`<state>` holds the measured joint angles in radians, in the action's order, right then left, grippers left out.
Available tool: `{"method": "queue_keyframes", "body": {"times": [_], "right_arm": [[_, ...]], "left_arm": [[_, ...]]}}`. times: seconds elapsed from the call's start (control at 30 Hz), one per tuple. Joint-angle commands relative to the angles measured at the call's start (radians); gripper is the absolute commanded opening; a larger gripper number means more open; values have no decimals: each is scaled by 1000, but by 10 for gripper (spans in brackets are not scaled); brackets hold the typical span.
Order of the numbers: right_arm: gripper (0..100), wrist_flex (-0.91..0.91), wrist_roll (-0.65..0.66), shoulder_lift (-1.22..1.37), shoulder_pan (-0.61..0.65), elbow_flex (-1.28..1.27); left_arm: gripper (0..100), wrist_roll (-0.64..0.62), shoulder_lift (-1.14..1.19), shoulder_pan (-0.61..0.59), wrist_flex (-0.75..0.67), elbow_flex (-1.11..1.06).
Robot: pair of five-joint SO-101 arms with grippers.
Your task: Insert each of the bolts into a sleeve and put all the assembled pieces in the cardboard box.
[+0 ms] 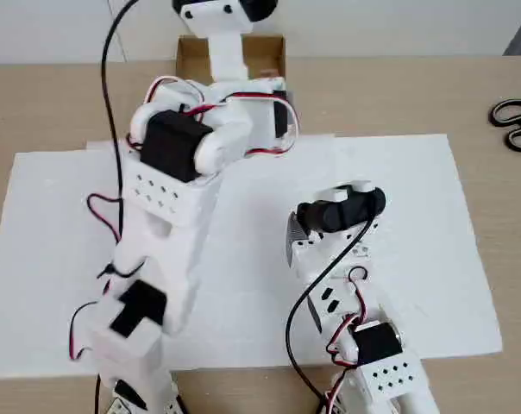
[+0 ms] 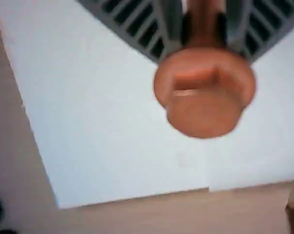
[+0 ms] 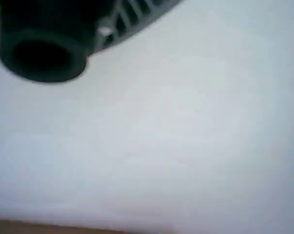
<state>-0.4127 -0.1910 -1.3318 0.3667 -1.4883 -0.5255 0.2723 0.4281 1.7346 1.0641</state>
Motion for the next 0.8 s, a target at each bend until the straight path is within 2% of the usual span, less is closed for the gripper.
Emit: {"method": "queue_keyframes", "body": {"times": [0.0,0.1,0.27,0.37,0.5,0.6,0.77], "right_arm": [[4,-1,-11,-18,4,6],[4,-1,-11,-18,4,6],[4,-1,-11,-16,4,2],[4,-1,-11,-24,5,-20],[4,5,-11,-24,5,-41],[4,7,-11,-24,5,-41],[4,8,-11,-24,56,-37]], "left_arm": [[6,-6,-224,5,18,-251],[6,-8,-350,-15,-25,-438],[6,-3,-500,-14,-227,-808],[6,-2,-603,-21,-420,-1029],[6,-2,-654,-37,-772,-1313],[6,-2,-657,-40,-957,-1432],[6,34,-655,-34,-1076,-1515]]}}
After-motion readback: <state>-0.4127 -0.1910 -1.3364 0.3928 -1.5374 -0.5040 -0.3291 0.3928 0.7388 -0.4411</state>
